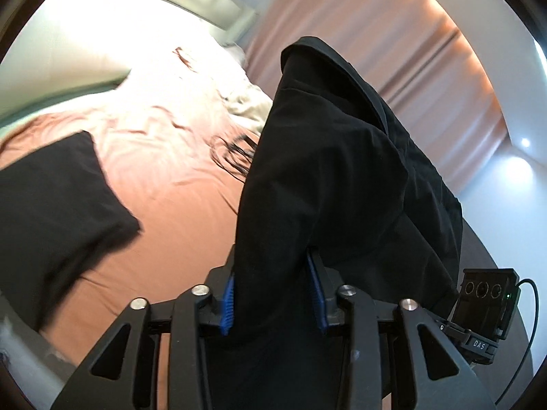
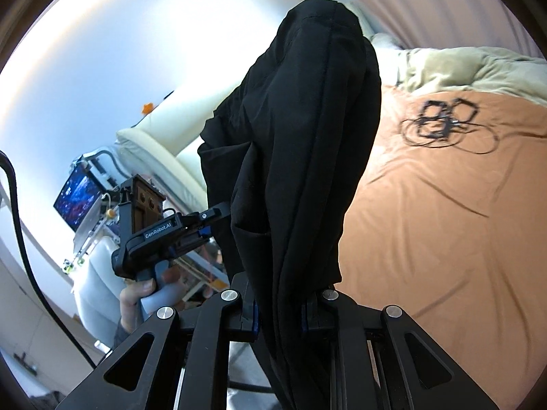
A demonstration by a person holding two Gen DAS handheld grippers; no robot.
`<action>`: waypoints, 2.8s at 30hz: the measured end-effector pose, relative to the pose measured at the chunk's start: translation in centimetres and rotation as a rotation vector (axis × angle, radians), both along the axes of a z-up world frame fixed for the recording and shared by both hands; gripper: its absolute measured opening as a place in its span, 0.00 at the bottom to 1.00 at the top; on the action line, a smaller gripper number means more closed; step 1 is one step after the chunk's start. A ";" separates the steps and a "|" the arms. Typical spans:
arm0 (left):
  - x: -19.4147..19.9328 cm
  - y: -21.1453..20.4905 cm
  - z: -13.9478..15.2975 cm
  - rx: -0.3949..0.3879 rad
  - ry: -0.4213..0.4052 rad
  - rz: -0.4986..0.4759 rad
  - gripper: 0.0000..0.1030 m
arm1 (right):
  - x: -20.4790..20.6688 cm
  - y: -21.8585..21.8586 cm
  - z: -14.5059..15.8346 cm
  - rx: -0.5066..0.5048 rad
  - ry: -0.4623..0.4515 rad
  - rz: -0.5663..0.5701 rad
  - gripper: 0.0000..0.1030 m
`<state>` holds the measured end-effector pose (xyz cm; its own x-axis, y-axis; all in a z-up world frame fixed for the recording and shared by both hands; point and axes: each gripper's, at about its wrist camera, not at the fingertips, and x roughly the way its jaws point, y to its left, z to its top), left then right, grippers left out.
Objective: Fold large clothes
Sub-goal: 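Carry the held shirt bundle with both grippers toward the bed edge by the headboard, then lower the shirt bundle onto the duvet and open both grippers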
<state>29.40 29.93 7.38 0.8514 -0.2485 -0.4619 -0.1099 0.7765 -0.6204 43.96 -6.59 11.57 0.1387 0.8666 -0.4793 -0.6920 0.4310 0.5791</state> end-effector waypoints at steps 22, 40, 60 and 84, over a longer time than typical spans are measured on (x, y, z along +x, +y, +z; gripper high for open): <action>-12.0 24.7 4.7 0.122 -0.012 0.274 0.24 | -5.0 26.1 -3.4 0.133 0.108 0.297 0.17; 2.1 29.6 -3.5 0.161 0.234 0.288 0.24 | 2.2 29.1 -18.6 0.200 0.426 0.181 0.17; -2.0 28.7 -10.3 0.164 0.331 0.398 0.29 | 8.2 22.5 -31.0 -0.001 0.561 -0.059 0.47; -9.6 18.3 -15.3 0.096 0.371 0.410 0.30 | 7.5 20.6 -24.7 -0.347 0.252 -0.076 0.54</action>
<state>19.75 48.18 -7.92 0.6455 0.1261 -0.7533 -0.6121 0.6752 -0.4115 51.44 13.98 -13.15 0.0372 0.6401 -0.7674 -0.5068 0.6739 0.5376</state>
